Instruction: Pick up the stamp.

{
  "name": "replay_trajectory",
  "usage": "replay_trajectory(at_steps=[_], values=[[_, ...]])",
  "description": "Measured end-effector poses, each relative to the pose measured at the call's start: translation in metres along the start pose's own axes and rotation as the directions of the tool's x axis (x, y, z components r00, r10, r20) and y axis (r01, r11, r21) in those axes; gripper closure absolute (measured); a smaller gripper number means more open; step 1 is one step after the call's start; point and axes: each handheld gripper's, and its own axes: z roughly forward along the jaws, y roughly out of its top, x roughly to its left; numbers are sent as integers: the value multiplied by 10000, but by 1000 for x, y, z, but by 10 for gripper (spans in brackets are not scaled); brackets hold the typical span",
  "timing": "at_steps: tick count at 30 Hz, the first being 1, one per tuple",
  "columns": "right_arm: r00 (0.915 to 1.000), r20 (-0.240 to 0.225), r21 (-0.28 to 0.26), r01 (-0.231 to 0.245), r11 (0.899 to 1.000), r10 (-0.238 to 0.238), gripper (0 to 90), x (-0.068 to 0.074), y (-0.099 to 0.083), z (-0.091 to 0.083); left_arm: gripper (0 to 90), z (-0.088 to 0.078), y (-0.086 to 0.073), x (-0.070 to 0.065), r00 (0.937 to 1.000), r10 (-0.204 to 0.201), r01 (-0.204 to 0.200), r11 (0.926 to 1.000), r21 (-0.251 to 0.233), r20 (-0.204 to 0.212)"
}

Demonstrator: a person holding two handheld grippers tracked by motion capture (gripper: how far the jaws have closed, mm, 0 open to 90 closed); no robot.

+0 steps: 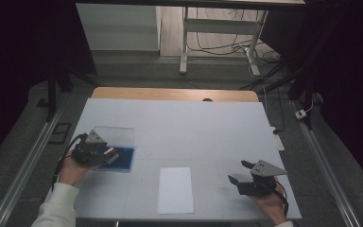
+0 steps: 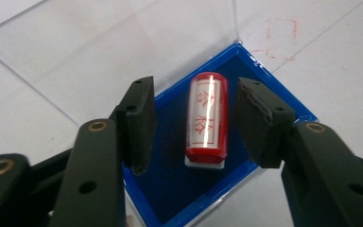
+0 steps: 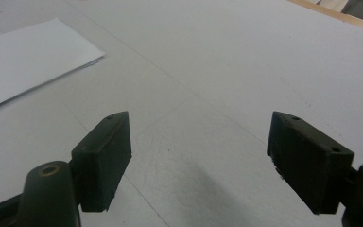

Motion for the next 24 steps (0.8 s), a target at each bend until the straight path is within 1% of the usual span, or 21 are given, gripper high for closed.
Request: replay_trajectory(at_steps=[1, 2, 4, 5, 6, 11, 13, 19, 24], values=[[10000, 0, 1, -27, 10000, 27, 219, 0, 0, 0, 526, 0, 0, 0, 10000, 21, -20, 10000, -6, 33], [10000, 0, 1, -27, 10000, 27, 219, 0, 0, 0, 526, 0, 0, 0, 10000, 46, -46, 10000, -14, 57], [10000, -15, -4, -14, 10000, 14, 220, 0, -1, 0, 568, 1, 0, 1, 9999, 79, -79, 10000, 24, 126], [10000, -15, -4, -14, 10000, 14, 220, 0, -1, 0, 568, 1, 0, 1, 9999, 97, -97, 9999, 37, 132], [10000, -7, 15, -14, 10000, 14, 220, -1, -1, 0, 589, 2, 0, 2, 9998, 112, -113, 9999, 47, 155], [10000, 14, -3, -40, 10000, 40, 220, -1, -1, 0, 632, 3, 0, 2, 9992, 153, -155, 9999, 52, 364], [10000, 40, 21, -74, 10000, 74, 221, -1, -1, 0, 680, 3, 0, 2, 9987, 213, -215, 9998, 27, 467], [9999, 49, 61, -91, 9999, 91, 223, -1, -2, 0, 697, 3, -1, 3, 9980, 205, -206, 9998, 10, 599], [9999, 15, 55, -120, 9999, 120, 224, -1, -2, 0, 700, 3, 0, 2, 9982, 231, -232, 9997, 5, 551]])
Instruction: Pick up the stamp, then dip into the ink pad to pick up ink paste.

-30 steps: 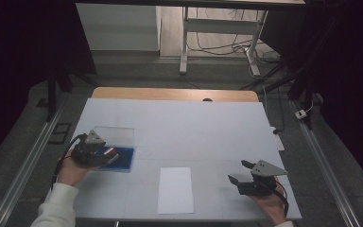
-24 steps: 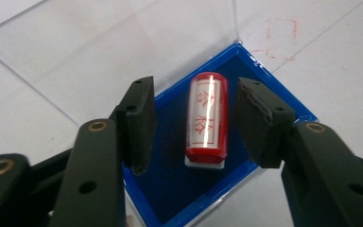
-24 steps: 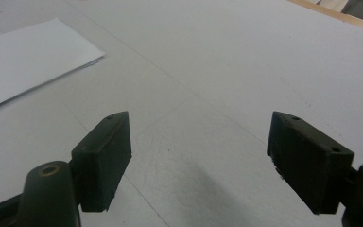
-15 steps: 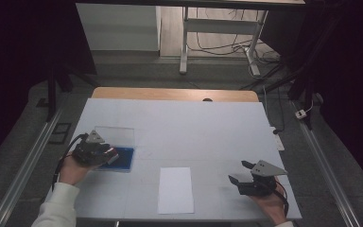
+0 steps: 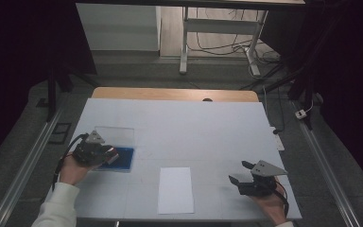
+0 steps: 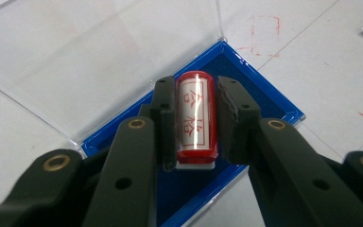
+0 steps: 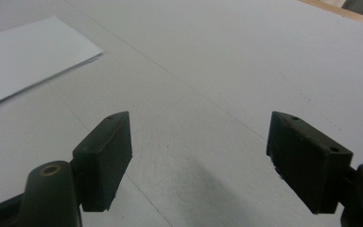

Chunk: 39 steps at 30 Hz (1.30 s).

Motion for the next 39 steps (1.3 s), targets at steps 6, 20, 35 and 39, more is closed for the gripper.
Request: replay_trajectory(at_steps=[6, 20, 35, 39], values=[[10000, -4, 14, -7, 10000, 7, 226, 0, 0, -1, 703, -3, 0, 1, 9998, -107, 104, 9998, -166, -174], [10000, -64, -24, -52, 10000, 52, 237, -1, 0, -2, 704, -31, 7, -4, 9998, -210, 207, 9953, -943, -23], [10000, -39, 58, 10, 10000, -10, 247, -1, -1, -1, 703, -37, 10, -2, 9993, -331, 314, 9951, -938, -163], [10000, -77, 3, -10, 10000, 10, 248, 0, -1, 0, 703, -34, 10, -1, 9986, -372, 348, 9974, -624, -378]])
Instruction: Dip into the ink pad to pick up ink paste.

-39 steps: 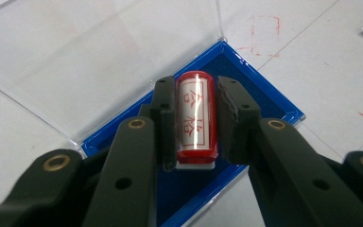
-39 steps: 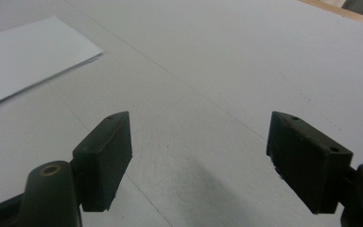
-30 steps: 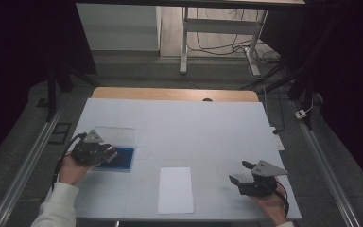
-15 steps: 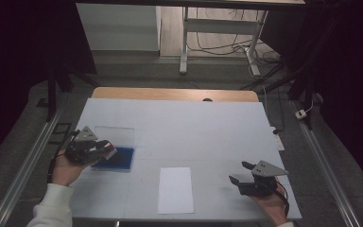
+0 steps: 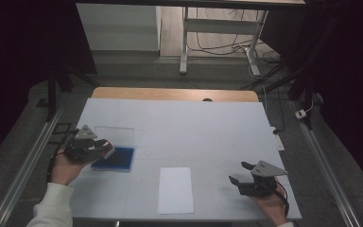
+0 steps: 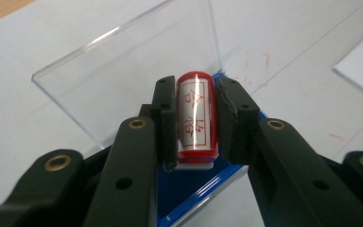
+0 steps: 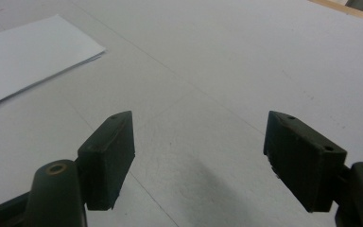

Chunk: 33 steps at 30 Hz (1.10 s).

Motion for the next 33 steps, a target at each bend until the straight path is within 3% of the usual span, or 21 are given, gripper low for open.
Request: replay_trajectory(at_steps=[9, 23, 33], values=[[10000, 66, 121, 8, 9999, -9, 247, 0, 0, 0, 703, 12, -1, 2, 9999, -77, 73, 9982, 595, 68], [10000, -43, 197, 38, 9998, -37, 248, 0, -1, 1, 703, 29, -5, 1, 9995, -133, 111, 9968, 798, 272], [10000, 7, 262, 39, 9996, -40, 248, 1, -1, 1, 703, 32, -5, 0, 9997, -140, 122, 9964, 836, 215]])
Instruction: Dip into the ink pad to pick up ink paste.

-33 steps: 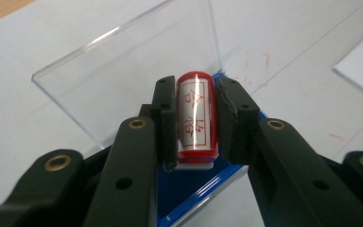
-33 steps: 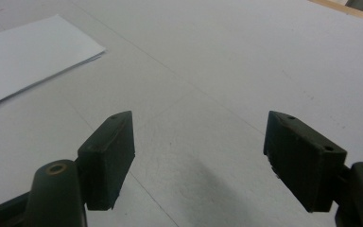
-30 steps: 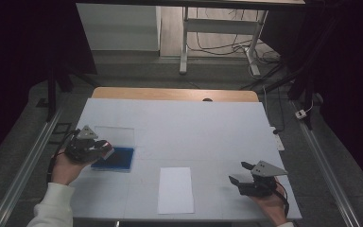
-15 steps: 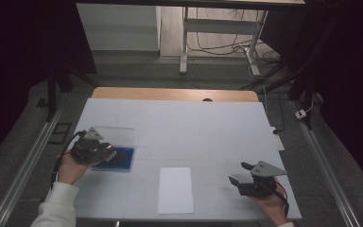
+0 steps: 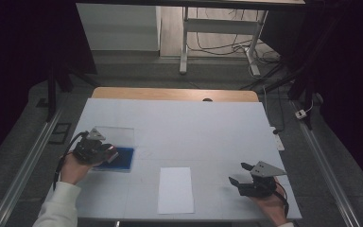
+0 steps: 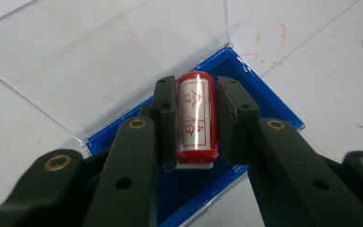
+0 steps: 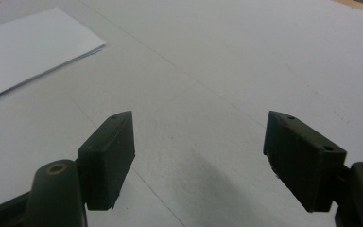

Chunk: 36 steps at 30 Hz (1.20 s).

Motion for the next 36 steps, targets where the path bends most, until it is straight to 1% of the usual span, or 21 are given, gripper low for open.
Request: replay_trajectory(at_steps=[5, 8, 11, 16, 22, 23, 28, 29, 32, 33, 34, 35, 36], values=[[9999, -109, -65, 47, 10000, -48, 248, 0, 0, 0, 703, 3, 0, -1, 9999, 110, -110, 9999, 122, -36], [9999, -100, -84, 36, 10000, -37, 248, 0, 0, 0, 703, 3, 0, -1, 9999, 98, -98, 9999, 81, -52], [10000, -54, -13, 22, 10000, -22, 248, 0, 0, -1, 703, 4, -1, -1, 10000, 57, -56, 9999, 144, -47], [9999, -98, -81, 31, 10000, -32, 247, 1, 0, 0, 704, 4, -1, 0, 10000, -55, 57, 9997, 236, -71], [9999, -137, -71, 51, 10000, -52, 247, 1, 0, 0, 704, 5, 3, -3, 9997, 81, -68, 9986, 531, -238], [10000, -38, -30, 92, 10000, -92, 247, 2, 0, -1, 704, 5, 3, -3, 9996, 96, -83, 9984, 551, -247], [10000, -23, -15, 71, 10000, -71, 247, 2, 0, -1, 704, 6, 5, -4, 9994, 145, -123, 9973, 729, -303], [9999, -96, -61, 73, 10000, -74, 247, 2, 0, -1, 704, 8, 5, -4, 9994, 143, -118, 9970, 769, -314], [9999, -14, 4, 111, 9999, -111, 247, 2, 0, -1, 708, 9, 4, -7, 9985, 271, -232, 9964, 814, -476], [9999, -89, -25, 113, 9999, -114, 247, 2, 0, -1, 708, 9, 4, -7, 9987, 224, -186, 9964, 822, -457], [9999, -24, 10, 114, 9999, -114, 247, 2, 0, -1, 708, 9, 4, -6, 9989, 193, -157, 9965, 823, -436], [9999, -129, -60, 94, 9999, -95, 247, 3, 0, -1, 707, 9, 4, -6, 9989, 189, -154, 9965, 820, -421], [9999, -126, -58, 100, 9999, -101, 247, 3, 0, -1, 708, 9, 4, -6, 9987, 202, -163, 9964, 835, -461]])
